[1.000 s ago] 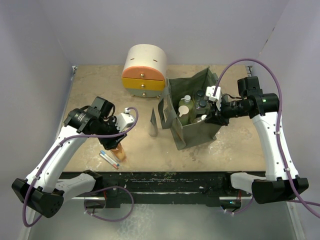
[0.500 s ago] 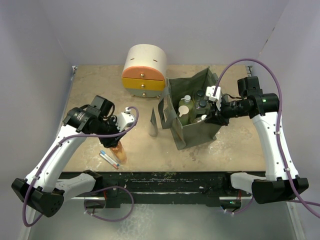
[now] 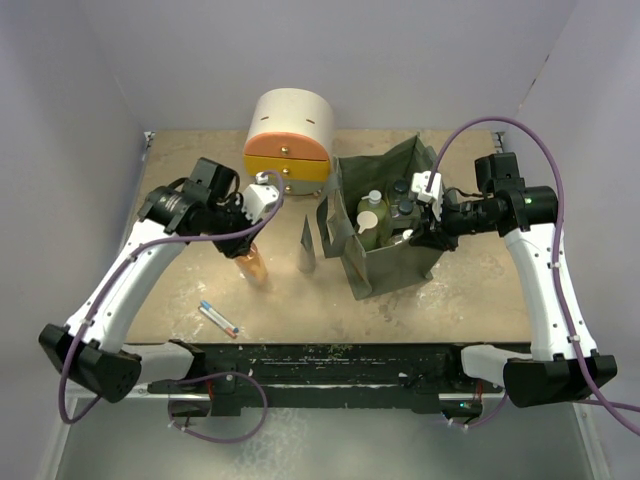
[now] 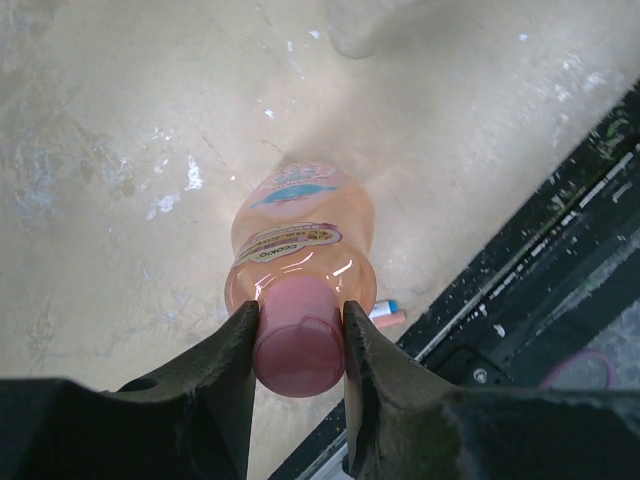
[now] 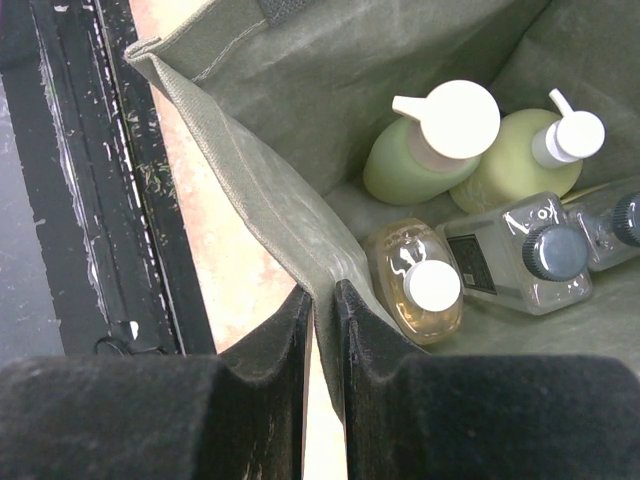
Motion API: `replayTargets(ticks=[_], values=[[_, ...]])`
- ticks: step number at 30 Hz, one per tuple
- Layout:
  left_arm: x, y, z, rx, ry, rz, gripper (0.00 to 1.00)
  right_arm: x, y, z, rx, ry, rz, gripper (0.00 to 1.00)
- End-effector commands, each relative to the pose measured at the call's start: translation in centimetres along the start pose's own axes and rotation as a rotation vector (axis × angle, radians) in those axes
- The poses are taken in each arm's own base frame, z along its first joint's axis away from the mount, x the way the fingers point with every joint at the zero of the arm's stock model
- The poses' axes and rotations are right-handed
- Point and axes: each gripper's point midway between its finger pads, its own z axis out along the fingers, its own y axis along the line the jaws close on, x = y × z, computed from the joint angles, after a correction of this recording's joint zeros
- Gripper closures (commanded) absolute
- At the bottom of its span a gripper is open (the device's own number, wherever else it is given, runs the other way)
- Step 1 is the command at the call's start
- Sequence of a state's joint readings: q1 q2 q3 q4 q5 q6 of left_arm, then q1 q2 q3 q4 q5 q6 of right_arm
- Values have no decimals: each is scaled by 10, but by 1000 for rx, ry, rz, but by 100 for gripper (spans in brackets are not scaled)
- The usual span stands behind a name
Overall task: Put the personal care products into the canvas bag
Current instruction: Pick up the care product from the center of the board.
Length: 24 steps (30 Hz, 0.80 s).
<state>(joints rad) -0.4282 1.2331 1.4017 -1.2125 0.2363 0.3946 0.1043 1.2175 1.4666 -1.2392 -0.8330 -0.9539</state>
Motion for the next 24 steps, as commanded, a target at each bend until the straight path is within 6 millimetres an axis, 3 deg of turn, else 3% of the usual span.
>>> replayTargets(ticks=[1,7,10,20,24], values=[[-44,33,-3,-145,-133,-82,100,-8,3,0,-19,-32,7,83],[-53,34,1,-138,-161,-77,100,-8,3,1,-19,-32,9,82],[-61,37,-12,-156,-195,-35,100,-9,3,0,-21,-36,8,82],[-138,35,-105,-206,-457,82,100,-10,2,2,-34,-39,14,82],[-178,31,-145,-207,-594,116,100,-11,0,2,-37,-38,14,82]])
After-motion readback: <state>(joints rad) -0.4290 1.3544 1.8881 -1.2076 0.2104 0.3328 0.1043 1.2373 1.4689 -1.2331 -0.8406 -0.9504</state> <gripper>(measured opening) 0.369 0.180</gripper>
